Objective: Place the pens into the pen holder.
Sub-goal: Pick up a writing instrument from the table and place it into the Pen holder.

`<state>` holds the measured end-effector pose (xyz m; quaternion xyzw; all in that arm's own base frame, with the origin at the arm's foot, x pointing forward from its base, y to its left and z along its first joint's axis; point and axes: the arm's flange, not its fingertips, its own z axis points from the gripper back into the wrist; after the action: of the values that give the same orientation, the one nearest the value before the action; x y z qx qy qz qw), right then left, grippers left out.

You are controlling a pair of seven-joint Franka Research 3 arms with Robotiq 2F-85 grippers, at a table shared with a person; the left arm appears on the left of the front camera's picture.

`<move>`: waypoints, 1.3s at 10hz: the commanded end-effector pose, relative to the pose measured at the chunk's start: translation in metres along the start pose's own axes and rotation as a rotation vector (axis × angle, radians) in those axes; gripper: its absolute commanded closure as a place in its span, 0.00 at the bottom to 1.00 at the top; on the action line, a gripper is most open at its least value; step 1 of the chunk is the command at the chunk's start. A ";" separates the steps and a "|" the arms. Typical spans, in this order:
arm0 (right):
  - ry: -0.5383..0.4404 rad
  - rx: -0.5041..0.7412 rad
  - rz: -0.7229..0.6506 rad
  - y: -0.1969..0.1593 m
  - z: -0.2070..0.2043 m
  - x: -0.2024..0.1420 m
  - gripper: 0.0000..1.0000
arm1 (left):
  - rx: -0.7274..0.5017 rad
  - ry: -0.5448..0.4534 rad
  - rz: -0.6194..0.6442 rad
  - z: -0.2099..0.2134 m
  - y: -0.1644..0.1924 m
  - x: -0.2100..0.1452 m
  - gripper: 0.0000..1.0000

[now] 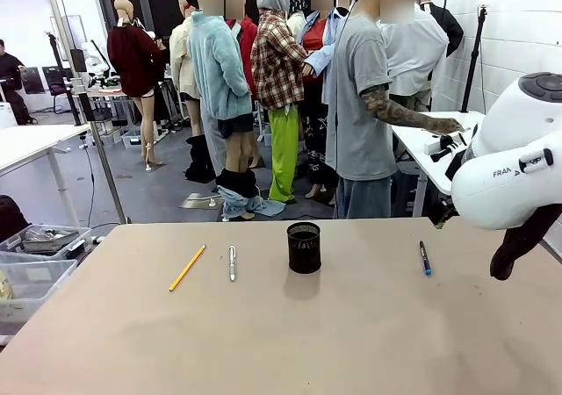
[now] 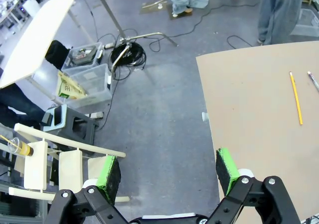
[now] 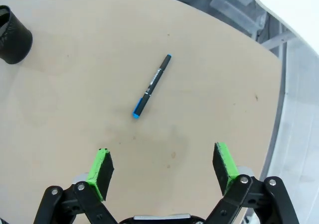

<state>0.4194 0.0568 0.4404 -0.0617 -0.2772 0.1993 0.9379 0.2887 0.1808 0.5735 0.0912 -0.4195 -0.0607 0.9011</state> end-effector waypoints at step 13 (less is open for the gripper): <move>0.363 0.212 -0.129 -0.035 -0.221 0.054 0.00 | 0.010 -0.007 0.009 -0.002 0.002 0.001 0.00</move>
<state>0.5853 0.0426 0.2880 0.0254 -0.0939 0.1602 0.9823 0.2887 0.1811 0.5734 0.0912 -0.4197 -0.0603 0.9011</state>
